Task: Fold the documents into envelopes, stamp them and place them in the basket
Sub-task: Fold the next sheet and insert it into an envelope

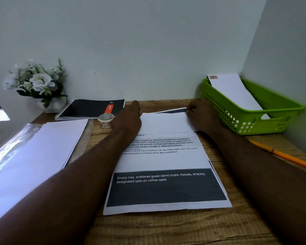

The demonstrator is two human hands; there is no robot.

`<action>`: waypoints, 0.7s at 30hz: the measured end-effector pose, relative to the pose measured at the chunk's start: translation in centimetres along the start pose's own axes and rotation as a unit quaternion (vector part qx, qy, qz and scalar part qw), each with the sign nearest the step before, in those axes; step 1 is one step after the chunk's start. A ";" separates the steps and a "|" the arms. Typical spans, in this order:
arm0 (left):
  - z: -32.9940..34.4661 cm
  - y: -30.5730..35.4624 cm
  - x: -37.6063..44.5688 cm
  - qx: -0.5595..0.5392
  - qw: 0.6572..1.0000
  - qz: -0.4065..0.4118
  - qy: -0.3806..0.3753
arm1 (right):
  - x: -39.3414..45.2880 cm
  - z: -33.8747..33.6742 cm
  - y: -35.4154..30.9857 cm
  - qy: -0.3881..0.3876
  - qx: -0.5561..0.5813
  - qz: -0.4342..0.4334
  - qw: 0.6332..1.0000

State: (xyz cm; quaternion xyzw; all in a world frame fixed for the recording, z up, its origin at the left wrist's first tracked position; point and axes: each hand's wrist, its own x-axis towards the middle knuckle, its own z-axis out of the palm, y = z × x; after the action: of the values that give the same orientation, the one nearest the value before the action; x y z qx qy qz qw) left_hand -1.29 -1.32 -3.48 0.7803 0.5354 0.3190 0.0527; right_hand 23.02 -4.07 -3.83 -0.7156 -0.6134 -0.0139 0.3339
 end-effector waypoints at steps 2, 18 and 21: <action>-0.1 0.5 -0.2 -0.035 0.999 0.025 0.023 | -0.4 0.0 -0.9 0.036 -0.033 -0.030 0.998; -0.2 1.2 -0.1 -0.136 0.977 0.104 0.126 | -1.8 -0.6 -4.0 0.071 0.022 -0.097 0.992; -0.8 0.6 0.1 -0.153 0.973 0.075 0.158 | -1.2 -1.1 -2.5 0.082 0.018 -0.067 0.994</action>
State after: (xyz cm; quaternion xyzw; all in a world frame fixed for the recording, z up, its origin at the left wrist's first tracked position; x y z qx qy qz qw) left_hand -1.23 -1.72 -2.50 0.7407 0.4215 0.5196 0.0615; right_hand 20.94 -5.58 -2.28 -0.6632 -0.6306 -0.0837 0.3944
